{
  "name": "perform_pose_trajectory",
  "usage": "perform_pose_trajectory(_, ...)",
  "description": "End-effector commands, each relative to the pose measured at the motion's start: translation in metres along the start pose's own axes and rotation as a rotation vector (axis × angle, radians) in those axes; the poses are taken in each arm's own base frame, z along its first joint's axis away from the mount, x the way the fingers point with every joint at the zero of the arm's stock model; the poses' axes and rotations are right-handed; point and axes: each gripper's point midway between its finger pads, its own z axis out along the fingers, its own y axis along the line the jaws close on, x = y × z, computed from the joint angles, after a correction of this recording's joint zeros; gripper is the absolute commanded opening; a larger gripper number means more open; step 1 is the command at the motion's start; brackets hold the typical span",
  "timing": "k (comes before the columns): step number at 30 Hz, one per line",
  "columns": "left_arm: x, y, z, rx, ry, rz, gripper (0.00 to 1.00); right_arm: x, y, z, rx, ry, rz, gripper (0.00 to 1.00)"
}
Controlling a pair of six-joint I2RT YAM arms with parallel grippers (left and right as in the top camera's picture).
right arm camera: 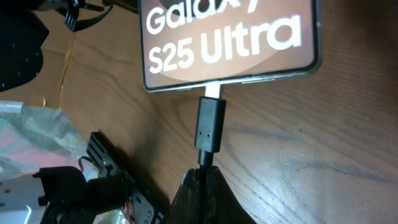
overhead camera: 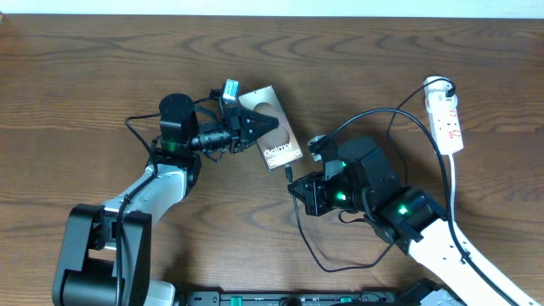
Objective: Plug charger to phone and switch on socket
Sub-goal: 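Align the USB-C plug under the phone's bottom port with the right gripper, then push the plug up into the phone port with the right gripper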
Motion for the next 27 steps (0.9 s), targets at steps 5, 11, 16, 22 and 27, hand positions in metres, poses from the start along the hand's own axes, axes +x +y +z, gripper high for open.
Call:
perform_pose_trajectory(5,0.012,-0.017,0.001,0.047,0.093,0.057,0.07,-0.003,0.002,0.002,0.002,-0.017,-0.060,0.01)
perform_pose_trajectory(11,0.017,-0.019,0.000,0.060,0.125,0.082,0.07,-0.012,-0.003,0.001,0.041,-0.057,-0.093,0.01)
perform_pose_trajectory(16,0.020,-0.019,0.000,0.065,0.140,0.089,0.08,-0.017,-0.005,0.000,0.055,-0.082,-0.106,0.01)
perform_pose_trajectory(22,0.023,-0.020,-0.001,0.073,0.159,0.103,0.07,-0.031,0.005,-0.001,0.020,-0.140,-0.140,0.01)
perform_pose_trajectory(27,0.022,-0.020,-0.001,0.071,0.153,0.103,0.07,-0.036,0.014,-0.002,-0.020,-0.158,-0.139,0.01)
